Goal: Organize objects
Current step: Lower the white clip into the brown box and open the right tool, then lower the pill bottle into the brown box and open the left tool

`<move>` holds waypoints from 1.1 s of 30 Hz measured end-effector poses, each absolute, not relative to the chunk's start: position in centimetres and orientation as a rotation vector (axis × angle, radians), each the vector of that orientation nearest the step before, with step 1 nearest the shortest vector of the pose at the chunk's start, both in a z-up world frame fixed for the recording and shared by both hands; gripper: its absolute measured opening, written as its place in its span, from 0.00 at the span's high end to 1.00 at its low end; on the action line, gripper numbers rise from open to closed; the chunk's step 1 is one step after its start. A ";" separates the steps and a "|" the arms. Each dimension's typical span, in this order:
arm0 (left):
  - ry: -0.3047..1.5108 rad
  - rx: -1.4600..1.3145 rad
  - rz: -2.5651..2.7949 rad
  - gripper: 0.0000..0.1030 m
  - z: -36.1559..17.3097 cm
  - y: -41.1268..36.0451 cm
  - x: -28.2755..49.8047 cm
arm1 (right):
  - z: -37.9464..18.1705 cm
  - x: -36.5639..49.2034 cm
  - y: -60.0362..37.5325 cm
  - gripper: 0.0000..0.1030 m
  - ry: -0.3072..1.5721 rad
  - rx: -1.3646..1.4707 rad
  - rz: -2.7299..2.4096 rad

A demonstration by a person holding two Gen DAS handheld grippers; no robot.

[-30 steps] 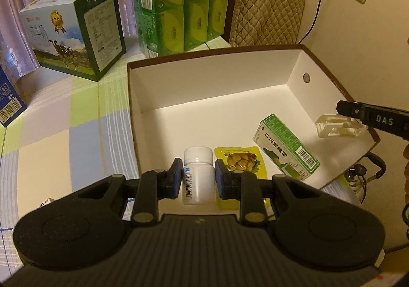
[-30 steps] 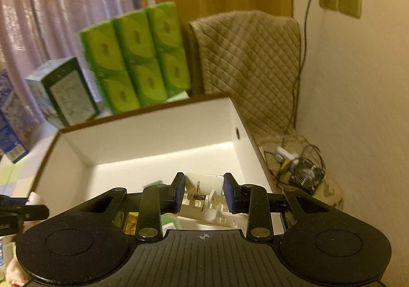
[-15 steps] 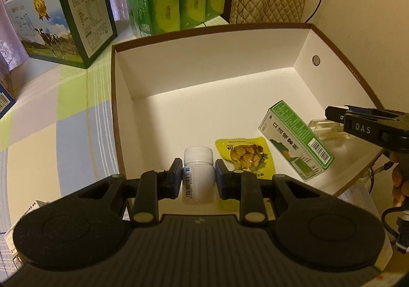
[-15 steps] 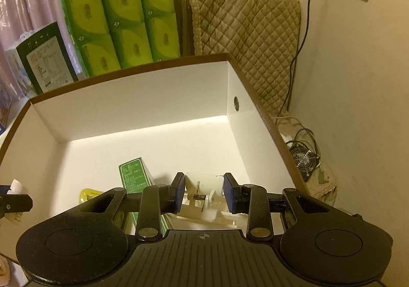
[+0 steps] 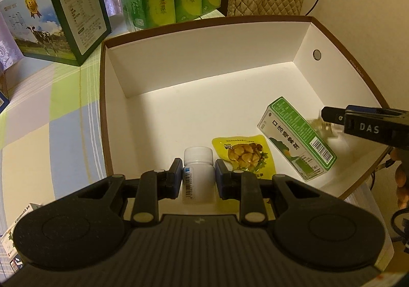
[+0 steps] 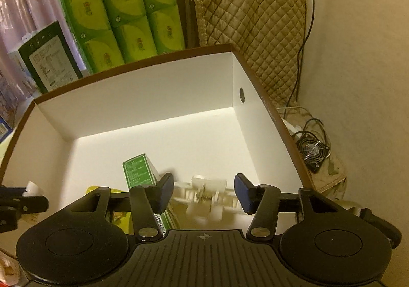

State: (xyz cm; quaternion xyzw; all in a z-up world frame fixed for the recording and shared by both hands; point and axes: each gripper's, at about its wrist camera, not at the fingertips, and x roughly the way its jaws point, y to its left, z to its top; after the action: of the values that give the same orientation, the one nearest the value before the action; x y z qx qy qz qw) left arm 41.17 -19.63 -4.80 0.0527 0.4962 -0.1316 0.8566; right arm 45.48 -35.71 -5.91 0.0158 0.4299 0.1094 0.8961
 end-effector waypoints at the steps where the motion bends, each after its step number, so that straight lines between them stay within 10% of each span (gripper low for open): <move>1: 1.045 0.112 -0.277 0.78 -4.9 -19.7 41.2 | -5.8 45.4 -35.8 0.51 0.888 0.037 0.229; 33: 0.984 0.070 -0.309 0.62 -1.8 -19.6 38.5 | -2.3 42.0 -36.7 0.47 0.824 0.101 0.325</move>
State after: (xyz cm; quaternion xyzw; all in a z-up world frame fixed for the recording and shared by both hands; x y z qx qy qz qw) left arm 38.54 -19.55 -1.83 0.0337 0.4703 -0.1478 0.8694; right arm 42.02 -36.73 -2.25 0.0486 0.3984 0.1570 0.9024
